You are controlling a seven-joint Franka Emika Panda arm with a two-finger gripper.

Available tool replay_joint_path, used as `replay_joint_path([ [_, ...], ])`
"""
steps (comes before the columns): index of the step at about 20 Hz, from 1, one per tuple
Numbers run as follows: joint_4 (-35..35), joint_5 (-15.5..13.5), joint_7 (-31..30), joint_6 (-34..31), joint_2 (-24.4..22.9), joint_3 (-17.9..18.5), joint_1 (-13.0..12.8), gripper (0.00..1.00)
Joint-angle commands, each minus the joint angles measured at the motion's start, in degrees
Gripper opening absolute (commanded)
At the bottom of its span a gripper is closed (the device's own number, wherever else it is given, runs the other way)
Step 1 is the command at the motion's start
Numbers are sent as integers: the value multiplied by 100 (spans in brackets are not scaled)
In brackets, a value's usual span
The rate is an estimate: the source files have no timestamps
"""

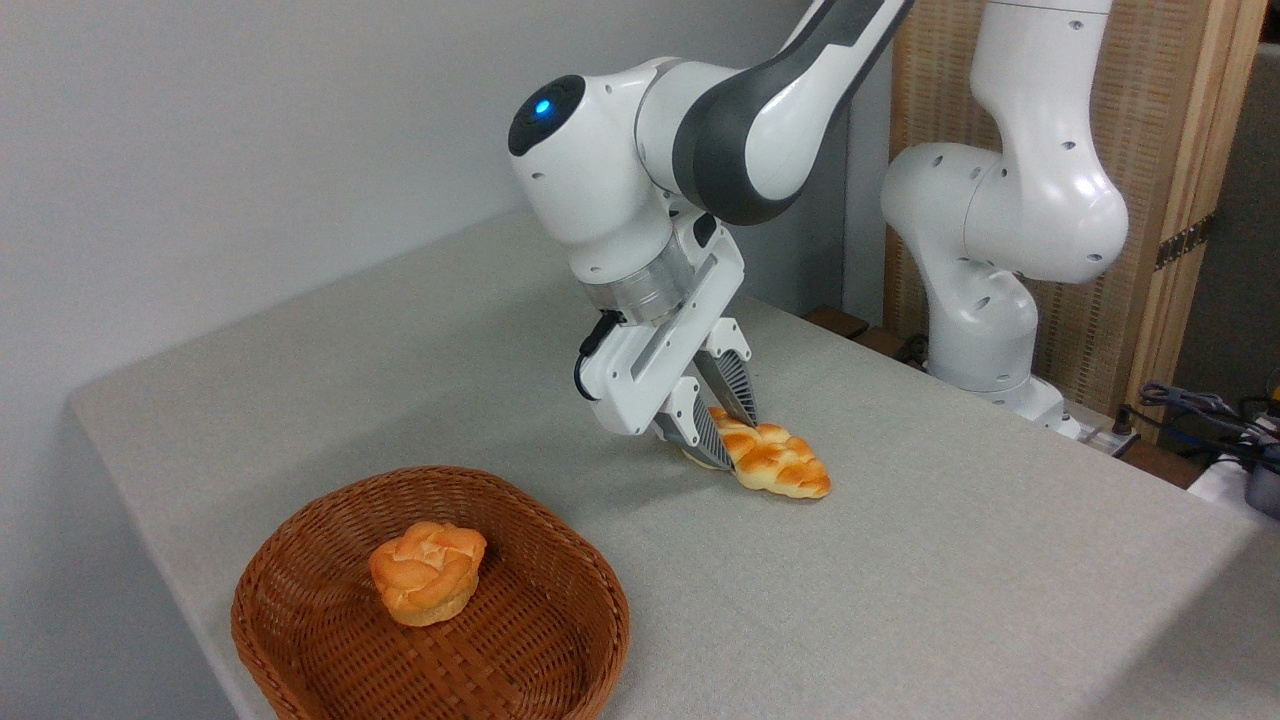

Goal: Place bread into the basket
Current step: 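Lift the braided roll and carry it over the wicker basket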

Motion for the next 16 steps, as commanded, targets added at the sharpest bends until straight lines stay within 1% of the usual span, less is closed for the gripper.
replay_joint_path([
  [1, 16, 58, 54, 5, -26, 2, 6, 32],
  [3, 183, -20, 11, -74, -61, 19, 15, 32],
  [5, 472, -21, -138, -267, -61, 45, 15, 33],
  [9, 1123, -47, -692, -478, 44, 28, 15, 33],
  [13, 1878, -293, -1184, -689, 369, 28, 15, 34],
  [14, 2167, -354, -1411, -707, 491, 37, 15, 35],
  [15, 2309, -390, -1553, -716, 562, 46, 15, 35],
  [16, 2606, -477, -1876, -707, 728, 54, 15, 37],
])
